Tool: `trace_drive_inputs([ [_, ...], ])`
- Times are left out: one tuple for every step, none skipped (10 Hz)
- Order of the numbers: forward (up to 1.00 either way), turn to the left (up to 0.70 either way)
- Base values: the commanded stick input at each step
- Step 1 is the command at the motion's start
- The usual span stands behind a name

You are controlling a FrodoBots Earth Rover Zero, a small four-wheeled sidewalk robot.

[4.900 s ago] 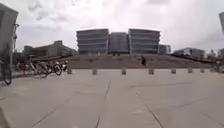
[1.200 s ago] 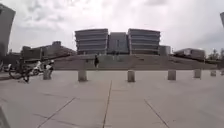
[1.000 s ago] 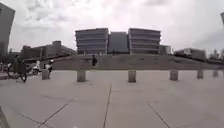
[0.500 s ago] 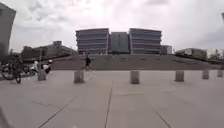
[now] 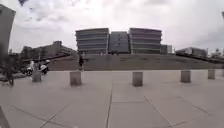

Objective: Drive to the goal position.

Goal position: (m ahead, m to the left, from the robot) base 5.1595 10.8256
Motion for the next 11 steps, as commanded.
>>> trace_drive_inputs([
  [0.70, 0.00],
  [0.70, 0.00],
  [0.70, 0.00],
  [0.70, 0.00],
  [0.70, 0.00],
  [0.70, 0.00],
  [0.70, 0.00],
  [0.70, 0.00],
  [0.70, 0.00],
  [0.70, 0.00],
  [0.70, 0.00],
])
